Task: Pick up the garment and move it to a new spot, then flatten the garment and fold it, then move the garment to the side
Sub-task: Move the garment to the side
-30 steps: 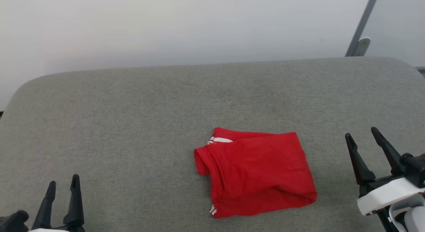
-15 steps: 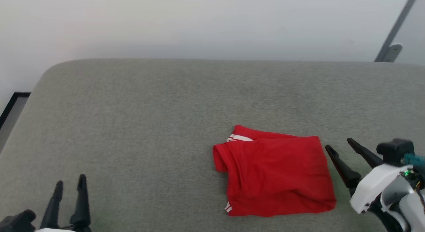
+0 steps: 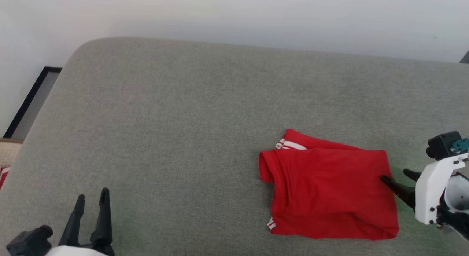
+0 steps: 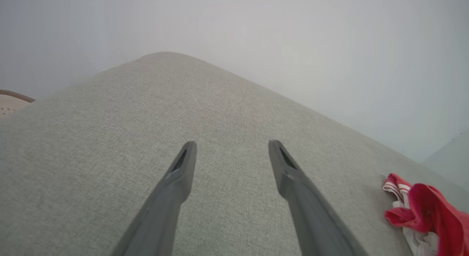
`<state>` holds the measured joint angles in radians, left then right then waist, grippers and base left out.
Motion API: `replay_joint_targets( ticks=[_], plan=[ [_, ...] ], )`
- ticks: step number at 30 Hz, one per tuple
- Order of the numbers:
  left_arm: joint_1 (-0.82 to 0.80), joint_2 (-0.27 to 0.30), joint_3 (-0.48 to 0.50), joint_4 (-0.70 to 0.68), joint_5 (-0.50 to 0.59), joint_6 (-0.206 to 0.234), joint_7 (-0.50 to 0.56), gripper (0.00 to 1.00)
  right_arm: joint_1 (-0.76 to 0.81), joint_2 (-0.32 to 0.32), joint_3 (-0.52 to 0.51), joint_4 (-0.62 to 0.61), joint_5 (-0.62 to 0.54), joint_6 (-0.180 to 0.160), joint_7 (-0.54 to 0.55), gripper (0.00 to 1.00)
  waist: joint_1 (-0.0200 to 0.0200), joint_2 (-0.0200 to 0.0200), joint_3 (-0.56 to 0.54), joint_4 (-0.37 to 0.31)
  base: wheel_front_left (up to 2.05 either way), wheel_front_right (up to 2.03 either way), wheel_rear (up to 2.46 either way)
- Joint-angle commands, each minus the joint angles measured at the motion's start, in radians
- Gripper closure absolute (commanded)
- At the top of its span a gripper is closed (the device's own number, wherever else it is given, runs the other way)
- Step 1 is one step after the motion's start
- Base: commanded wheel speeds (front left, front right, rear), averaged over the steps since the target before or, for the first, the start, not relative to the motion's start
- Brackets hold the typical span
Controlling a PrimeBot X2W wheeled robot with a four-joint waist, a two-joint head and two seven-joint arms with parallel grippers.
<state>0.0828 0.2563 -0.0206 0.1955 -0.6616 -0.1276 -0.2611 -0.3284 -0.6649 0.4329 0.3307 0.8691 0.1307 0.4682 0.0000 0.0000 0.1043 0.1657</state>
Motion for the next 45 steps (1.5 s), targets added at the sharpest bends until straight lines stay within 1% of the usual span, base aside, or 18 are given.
replay_joint_targets(
  ticks=[1,5,8,15,16,17,18,22,26,30,36,45],
  plan=[
    [-0.022,-0.001,-0.003,-0.001,0.000,-0.003,-0.005,0.00,-0.009,0.005,-0.010,-0.002,0.011,0.000,0.032,0.00,0.0000,0.0000,0.014,0.009,0.00,0.00,0.00],
    [-0.042,-0.003,-0.021,0.004,-0.008,-0.003,-0.005,0.00,-0.017,0.034,-0.042,-0.012,0.032,0.000,0.169,0.00,0.0000,0.0000,0.044,0.025,0.00,0.00,0.00],
    [-0.063,-0.002,-0.034,0.008,-0.016,-0.003,-0.005,0.00,-0.035,0.061,-0.054,0.003,0.013,0.000,0.248,0.00,0.0000,0.0000,0.067,0.035,0.00,0.00,0.00],
    [-0.111,0.000,-0.061,0.022,-0.028,-0.003,-0.005,0.00,-0.070,0.174,-0.050,0.132,-0.025,0.000,0.387,0.00,0.0000,0.0000,0.109,0.058,0.00,0.00,0.00],
    [-0.119,0.000,-0.064,0.025,-0.031,-0.003,-0.005,0.00,-0.076,0.184,-0.046,0.147,-0.034,0.000,0.403,0.20,0.0000,0.0000,0.114,0.061,0.00,0.00,0.00],
    [-0.126,0.000,-0.065,0.027,-0.034,-0.003,-0.005,0.00,-0.079,0.196,-0.043,0.159,-0.037,0.000,0.419,0.76,0.0000,0.0000,0.119,0.062,0.00,0.00,0.00],
    [-0.130,-0.001,-0.066,0.030,-0.036,-0.003,-0.005,0.00,-0.083,0.205,-0.042,0.160,-0.037,0.000,0.423,1.00,0.0000,0.0000,0.122,0.063,0.00,0.00,0.00],
    [-0.148,0.000,-0.060,0.034,-0.040,-0.003,-0.005,0.00,-0.116,0.199,-0.065,0.138,-0.044,0.000,0.415,1.00,0.0000,0.0000,0.134,0.051,0.00,0.00,0.00],
    [-0.159,0.007,-0.064,0.032,-0.039,-0.003,-0.005,0.00,-0.148,0.174,-0.087,0.098,-0.053,-0.001,0.405,1.00,0.0000,0.0000,0.140,0.035,0.00,0.00,0.00],
    [-0.182,0.022,-0.064,0.031,-0.041,-0.003,-0.005,0.00,-0.180,0.130,-0.125,0.040,-0.074,-0.003,0.398,1.00,0.0000,0.0000,0.151,0.006,0.00,0.00,0.00],
    [-0.221,0.044,-0.084,0.017,-0.033,-0.003,-0.005,0.00,-0.197,0.085,-0.194,-0.011,-0.108,0.000,0.391,1.00,0.0000,0.0000,0.170,-0.045,0.00,0.00,0.00],
    [-0.302,0.079,-0.150,0.002,-0.019,-0.003,-0.005,0.00,-0.227,0.023,-0.279,-0.013,-0.175,0.000,0.352,1.00,0.0000,0.0000,0.205,-0.130,0.00,0.00,0.00]
  ],
)
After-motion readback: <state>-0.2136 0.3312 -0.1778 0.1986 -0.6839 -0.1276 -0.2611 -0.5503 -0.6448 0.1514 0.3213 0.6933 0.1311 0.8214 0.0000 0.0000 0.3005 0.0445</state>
